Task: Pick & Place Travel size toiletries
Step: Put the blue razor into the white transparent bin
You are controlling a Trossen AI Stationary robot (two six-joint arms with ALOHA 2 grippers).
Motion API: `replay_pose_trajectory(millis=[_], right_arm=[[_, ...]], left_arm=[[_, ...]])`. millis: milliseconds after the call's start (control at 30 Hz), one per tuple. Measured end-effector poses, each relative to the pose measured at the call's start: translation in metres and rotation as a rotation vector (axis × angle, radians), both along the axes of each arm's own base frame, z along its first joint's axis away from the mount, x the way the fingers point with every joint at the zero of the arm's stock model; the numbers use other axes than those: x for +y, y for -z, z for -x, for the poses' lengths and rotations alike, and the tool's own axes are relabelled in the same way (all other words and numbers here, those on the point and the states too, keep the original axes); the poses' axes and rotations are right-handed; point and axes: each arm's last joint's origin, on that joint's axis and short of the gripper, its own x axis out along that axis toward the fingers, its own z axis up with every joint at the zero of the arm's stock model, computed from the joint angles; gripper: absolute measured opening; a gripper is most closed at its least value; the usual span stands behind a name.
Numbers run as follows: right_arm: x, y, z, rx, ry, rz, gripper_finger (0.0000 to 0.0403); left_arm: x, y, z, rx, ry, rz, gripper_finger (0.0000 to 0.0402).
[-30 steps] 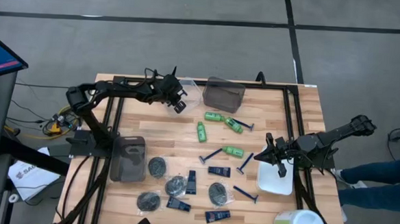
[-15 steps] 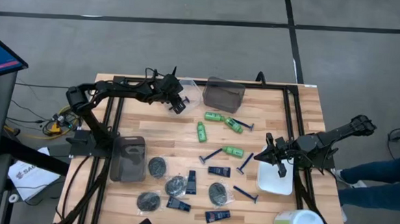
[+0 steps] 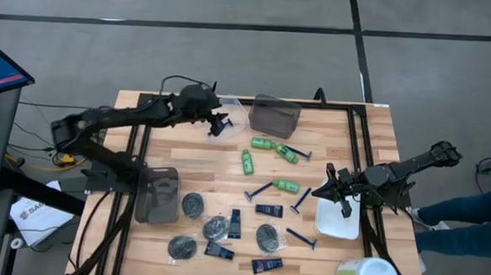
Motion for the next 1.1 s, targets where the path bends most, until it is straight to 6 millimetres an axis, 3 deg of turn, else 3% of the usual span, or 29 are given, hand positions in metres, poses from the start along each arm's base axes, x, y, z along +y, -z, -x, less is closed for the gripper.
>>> replay_pose_trajectory(millis=[200,467,600,800,1100], right_arm=[[0.0,0.0,0.0,0.0,0.0,0.0,0.0],[0.0,0.0,0.0,0.0,0.0,0.0,0.0],[0.0,0.0,0.0,0.0,0.0,0.001,0.0],[0.0,0.0,0.0,0.0,0.0,0.001,0.0],[0.0,0.0,0.0,0.0,0.0,0.0,0.0]], left_arm=[[-0.057,-0.037,0.002,-0.142,0.175,-0.046,0.0201],[-0.131,-0.04,-0.012,-0.165,0.321,-0.026,0.0214],[-0.145,-0.035,-0.034,-0.151,0.293,0.009,0.0214],[-0.151,-0.014,-0.083,-0.069,0.299,0.02,0.0214],[-0.157,0.039,-0.134,0.049,0.27,0.098,0.0214]])
